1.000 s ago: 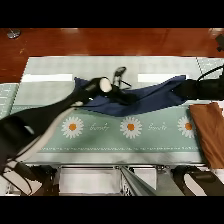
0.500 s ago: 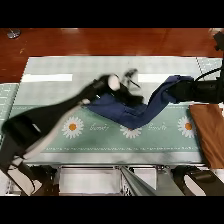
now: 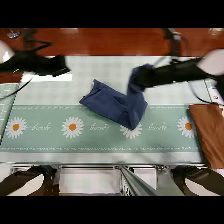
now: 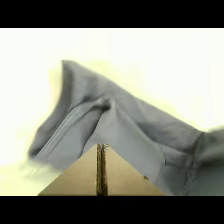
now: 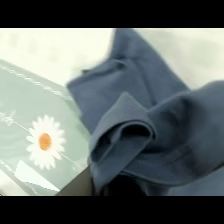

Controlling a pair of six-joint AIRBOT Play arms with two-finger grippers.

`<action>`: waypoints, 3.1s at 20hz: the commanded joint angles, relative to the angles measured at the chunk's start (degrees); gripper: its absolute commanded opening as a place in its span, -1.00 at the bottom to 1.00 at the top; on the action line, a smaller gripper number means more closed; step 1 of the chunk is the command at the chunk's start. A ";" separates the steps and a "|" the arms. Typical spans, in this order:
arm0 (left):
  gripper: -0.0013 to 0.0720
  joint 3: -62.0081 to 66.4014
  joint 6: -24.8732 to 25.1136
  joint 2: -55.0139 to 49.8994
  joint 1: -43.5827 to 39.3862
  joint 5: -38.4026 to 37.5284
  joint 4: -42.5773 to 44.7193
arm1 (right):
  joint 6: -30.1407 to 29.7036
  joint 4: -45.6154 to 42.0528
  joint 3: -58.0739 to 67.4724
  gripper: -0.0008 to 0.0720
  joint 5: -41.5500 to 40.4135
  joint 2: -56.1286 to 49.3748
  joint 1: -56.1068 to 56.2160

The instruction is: Fold the shirts.

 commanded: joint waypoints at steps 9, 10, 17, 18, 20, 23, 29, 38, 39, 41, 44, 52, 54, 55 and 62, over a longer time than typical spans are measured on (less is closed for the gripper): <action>-0.90 -38.84 -1.27 32.83 4.81 5.64 -0.02 | 0.68 7.48 25.92 0.76 7.45 -33.73 2.69; -0.90 -38.82 -1.25 32.41 4.81 5.66 -0.26 | 0.61 7.10 25.92 0.76 11.28 -31.82 -0.83; -0.90 -38.86 -1.22 32.20 4.81 6.62 -0.66 | 9.75 -14.99 -13.75 0.76 2.58 3.37 -19.74; -0.90 -38.86 -1.22 32.20 4.81 7.17 -0.68 | 13.53 -12.50 -24.61 0.75 -5.46 8.00 -19.80; -0.90 -39.08 -1.25 32.20 4.79 8.68 -0.68 | 13.22 1.18 -40.22 0.73 -17.03 10.93 -17.88; -0.90 -39.26 -1.25 32.20 4.79 8.90 -0.70 | 1.77 19.10 -46.23 0.73 -20.61 4.11 -11.96; -0.90 -39.26 -1.25 32.20 4.79 8.92 -0.92 | -8.04 32.15 -33.94 0.50 -17.09 -13.29 -4.11; -0.90 -39.26 -1.25 32.20 4.79 8.90 -0.94 | 6.40 -6.01 18.80 -0.92 7.98 -16.87 -4.79; -0.90 -39.26 -1.25 32.20 4.79 8.92 -0.94 | 8.09 -9.88 26.12 -0.92 12.00 -16.90 -6.05; -0.90 -39.26 -1.25 32.20 4.79 8.92 -0.94 | 9.60 -12.79 36.79 -0.92 19.28 -16.87 -9.92; -0.90 -39.26 -1.25 32.20 4.79 8.92 -1.09 | 11.61 -12.98 42.99 -0.92 27.89 -14.16 -18.80; -0.90 -39.26 -1.25 32.20 4.81 8.92 -1.11 | 11.04 -24.26 29.20 -0.92 43.93 2.89 -48.06; -0.90 -39.23 -1.25 32.20 4.81 8.94 -1.09 | 9.60 -32.17 19.67 -0.92 45.33 9.25 -55.01; -0.90 -39.23 -1.25 32.20 4.79 8.96 -1.11 | 9.60 -33.77 14.91 -0.92 44.94 12.46 -58.69; -0.90 -39.23 -1.25 32.20 4.81 8.94 -1.09 | 15.41 -52.37 -18.95 -0.38 43.41 30.77 -71.58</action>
